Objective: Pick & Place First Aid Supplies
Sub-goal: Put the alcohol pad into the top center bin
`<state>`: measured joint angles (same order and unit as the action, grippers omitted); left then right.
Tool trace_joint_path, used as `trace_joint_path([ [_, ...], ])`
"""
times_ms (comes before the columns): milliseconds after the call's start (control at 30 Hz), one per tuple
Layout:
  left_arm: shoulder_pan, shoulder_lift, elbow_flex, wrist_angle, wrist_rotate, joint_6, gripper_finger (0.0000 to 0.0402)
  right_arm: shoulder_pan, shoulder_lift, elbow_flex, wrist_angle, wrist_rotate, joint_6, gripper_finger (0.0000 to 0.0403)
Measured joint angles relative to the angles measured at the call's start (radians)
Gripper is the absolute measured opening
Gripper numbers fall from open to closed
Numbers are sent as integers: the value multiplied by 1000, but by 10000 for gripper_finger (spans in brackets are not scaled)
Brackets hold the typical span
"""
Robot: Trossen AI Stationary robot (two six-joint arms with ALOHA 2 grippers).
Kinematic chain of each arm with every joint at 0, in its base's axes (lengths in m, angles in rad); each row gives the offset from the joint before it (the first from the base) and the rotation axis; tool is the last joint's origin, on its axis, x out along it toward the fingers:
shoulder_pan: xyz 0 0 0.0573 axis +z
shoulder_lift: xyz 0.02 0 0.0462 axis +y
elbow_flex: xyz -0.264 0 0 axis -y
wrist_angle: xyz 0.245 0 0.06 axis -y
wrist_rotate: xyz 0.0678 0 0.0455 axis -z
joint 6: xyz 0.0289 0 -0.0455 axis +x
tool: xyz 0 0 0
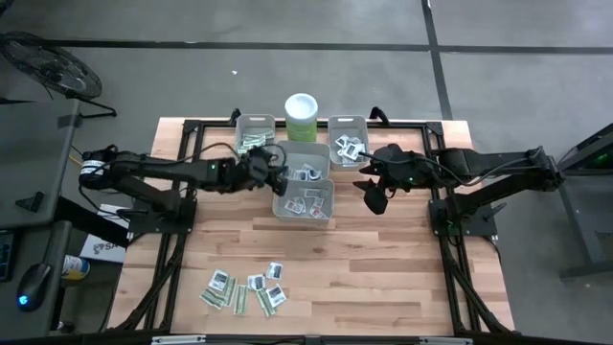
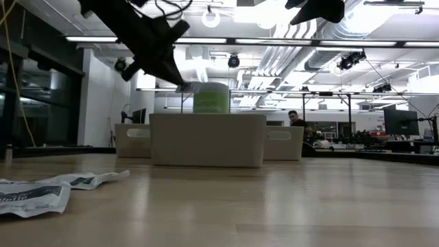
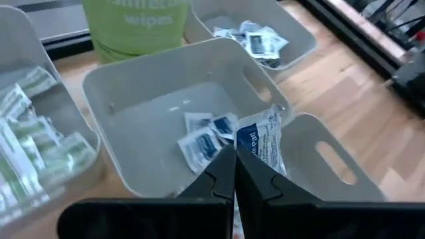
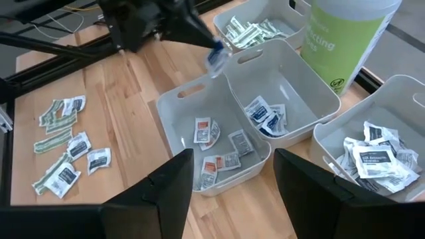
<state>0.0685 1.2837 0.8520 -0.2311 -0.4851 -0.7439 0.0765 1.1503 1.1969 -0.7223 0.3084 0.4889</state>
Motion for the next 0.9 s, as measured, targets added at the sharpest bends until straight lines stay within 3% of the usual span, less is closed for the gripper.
trace_joint_path([
  [233, 134, 44, 0, 4, 115, 162, 0, 0, 0, 0, 1, 23, 6, 202],
  [467, 198, 104, 0, 78, 184, 217, 0, 0, 0, 0, 1, 34, 8, 202],
  [900, 202, 176, 0, 82, 173, 218, 9, 0, 0, 0, 1, 38, 11, 202],
])
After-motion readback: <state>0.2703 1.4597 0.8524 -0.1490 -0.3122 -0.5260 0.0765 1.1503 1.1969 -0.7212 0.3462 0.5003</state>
